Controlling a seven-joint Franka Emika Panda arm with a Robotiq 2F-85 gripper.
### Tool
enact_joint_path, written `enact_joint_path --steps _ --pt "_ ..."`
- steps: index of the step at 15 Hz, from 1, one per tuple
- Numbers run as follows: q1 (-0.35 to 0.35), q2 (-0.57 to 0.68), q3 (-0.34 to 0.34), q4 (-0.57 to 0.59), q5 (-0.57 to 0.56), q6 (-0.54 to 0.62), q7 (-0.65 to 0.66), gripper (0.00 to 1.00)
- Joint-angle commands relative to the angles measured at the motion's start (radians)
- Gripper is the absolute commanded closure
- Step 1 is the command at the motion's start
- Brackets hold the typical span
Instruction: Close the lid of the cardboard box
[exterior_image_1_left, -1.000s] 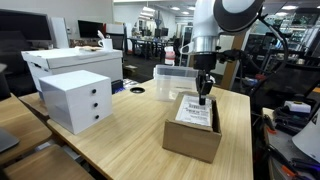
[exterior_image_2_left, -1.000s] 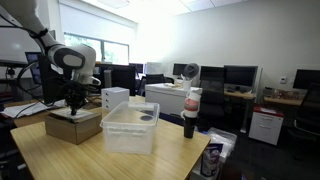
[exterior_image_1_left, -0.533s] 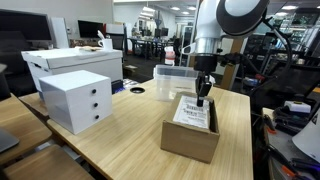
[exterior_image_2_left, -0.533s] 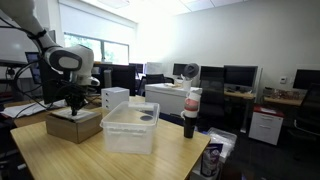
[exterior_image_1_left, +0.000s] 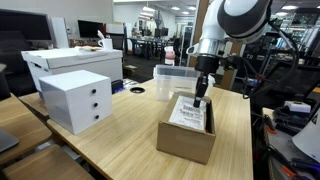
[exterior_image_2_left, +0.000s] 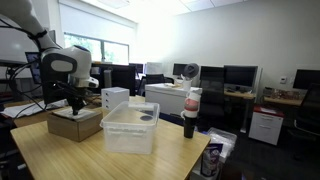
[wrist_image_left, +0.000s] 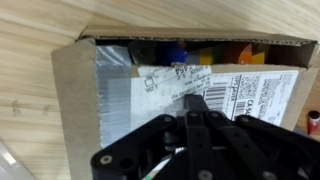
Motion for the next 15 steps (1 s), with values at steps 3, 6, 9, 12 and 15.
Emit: enact_joint_path --steps 3,6,9,12,15 --pt "0.010 -0.020 0.004 -0.059 0.071 0.080 0.091 0.97" --pt "0.012 -0.023 0.004 -0.067 0.107 0.093 0.131 0.97" --pt "0.003 -0.038 -0.004 -0.059 0.061 0.056 0.132 0.78" --pt "-0.004 -0.070 -0.008 -0.055 -0.028 0.014 0.155 0.62" --pt "-0.014 -0.100 -0.016 -0.045 -0.161 -0.035 0.210 0.45"
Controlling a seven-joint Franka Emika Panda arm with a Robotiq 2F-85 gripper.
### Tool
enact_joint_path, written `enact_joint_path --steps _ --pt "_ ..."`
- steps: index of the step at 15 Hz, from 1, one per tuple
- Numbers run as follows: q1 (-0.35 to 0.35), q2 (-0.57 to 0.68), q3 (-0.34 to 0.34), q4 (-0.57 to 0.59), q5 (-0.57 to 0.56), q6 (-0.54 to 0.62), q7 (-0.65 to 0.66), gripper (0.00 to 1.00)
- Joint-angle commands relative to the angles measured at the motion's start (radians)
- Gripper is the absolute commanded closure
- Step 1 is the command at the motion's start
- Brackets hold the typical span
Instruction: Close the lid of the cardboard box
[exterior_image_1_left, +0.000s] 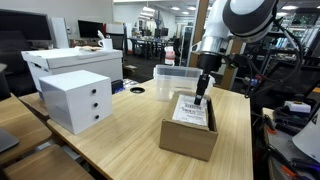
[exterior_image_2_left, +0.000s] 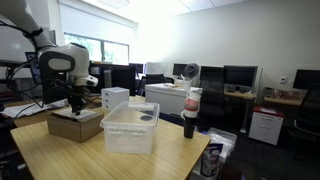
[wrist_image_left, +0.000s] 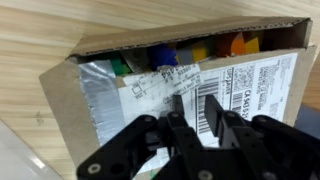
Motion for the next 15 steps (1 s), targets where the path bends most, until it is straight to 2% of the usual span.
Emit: enact_joint_path --steps 1,3,8,12,15 --pt "-0.018 -0.068 -0.014 -0.011 -0.161 -0.070 0.079 0.41" --pt "-0.025 -0.091 -0.023 -0.001 -0.248 -0.107 0.125 0.27" --pt "-0.036 -0.124 -0.040 0.028 -0.358 -0.185 0.177 0.02" --pt "-0.037 -0.145 -0.043 0.058 -0.418 -0.249 0.170 0.00" --pt "-0.016 -0.151 -0.061 0.103 -0.391 -0.327 0.043 0.00"
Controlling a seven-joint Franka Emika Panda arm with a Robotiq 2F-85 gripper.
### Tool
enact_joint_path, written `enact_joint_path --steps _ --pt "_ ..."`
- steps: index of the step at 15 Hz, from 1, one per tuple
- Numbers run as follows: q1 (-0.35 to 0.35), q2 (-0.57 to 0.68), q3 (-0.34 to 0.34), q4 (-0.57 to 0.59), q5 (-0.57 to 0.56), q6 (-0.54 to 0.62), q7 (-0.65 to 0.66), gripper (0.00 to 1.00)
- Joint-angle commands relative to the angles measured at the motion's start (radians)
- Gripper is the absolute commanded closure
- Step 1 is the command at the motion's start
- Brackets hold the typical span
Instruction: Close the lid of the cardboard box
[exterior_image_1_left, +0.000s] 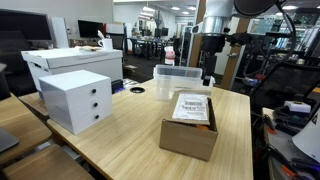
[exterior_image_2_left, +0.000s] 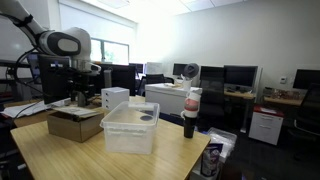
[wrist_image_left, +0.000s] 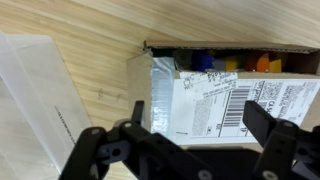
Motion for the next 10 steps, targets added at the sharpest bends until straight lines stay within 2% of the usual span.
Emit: enact_joint_path --steps 1,10 --pt "0.012 -0.031 -0.019 0.049 -0.003 -0.109 -0.118 0.00" --pt "-0.007 -0.086 -0.069 0.176 -0.016 -0.233 -0.279 0.00"
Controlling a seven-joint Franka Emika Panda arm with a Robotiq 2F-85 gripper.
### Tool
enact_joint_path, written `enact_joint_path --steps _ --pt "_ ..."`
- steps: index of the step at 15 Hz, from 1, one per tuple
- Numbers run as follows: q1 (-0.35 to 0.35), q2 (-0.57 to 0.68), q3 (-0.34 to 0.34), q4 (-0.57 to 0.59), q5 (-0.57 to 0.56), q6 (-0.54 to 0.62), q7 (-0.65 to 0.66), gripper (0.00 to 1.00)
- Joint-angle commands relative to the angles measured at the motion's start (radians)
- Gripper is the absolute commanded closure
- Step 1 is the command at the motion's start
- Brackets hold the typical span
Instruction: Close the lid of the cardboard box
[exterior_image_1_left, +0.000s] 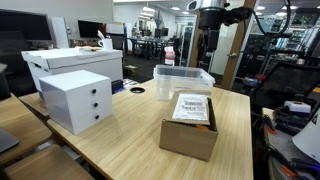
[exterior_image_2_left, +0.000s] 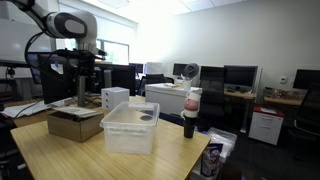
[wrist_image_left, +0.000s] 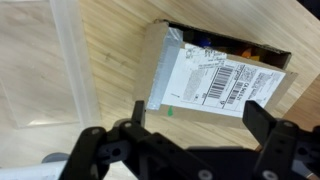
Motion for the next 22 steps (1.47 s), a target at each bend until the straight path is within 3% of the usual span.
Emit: enact_joint_path --steps 1,10,22 --pt "-0.010 -0.049 -0.029 0.025 -0.017 -0.039 -0.053 0.00" --pt "-0.031 -0.135 -0.102 0.049 -0.018 -0.033 -0.051 0.00" --pt "-0.022 -0.153 -0.115 0.054 -0.012 -0.013 -0.026 0.00"
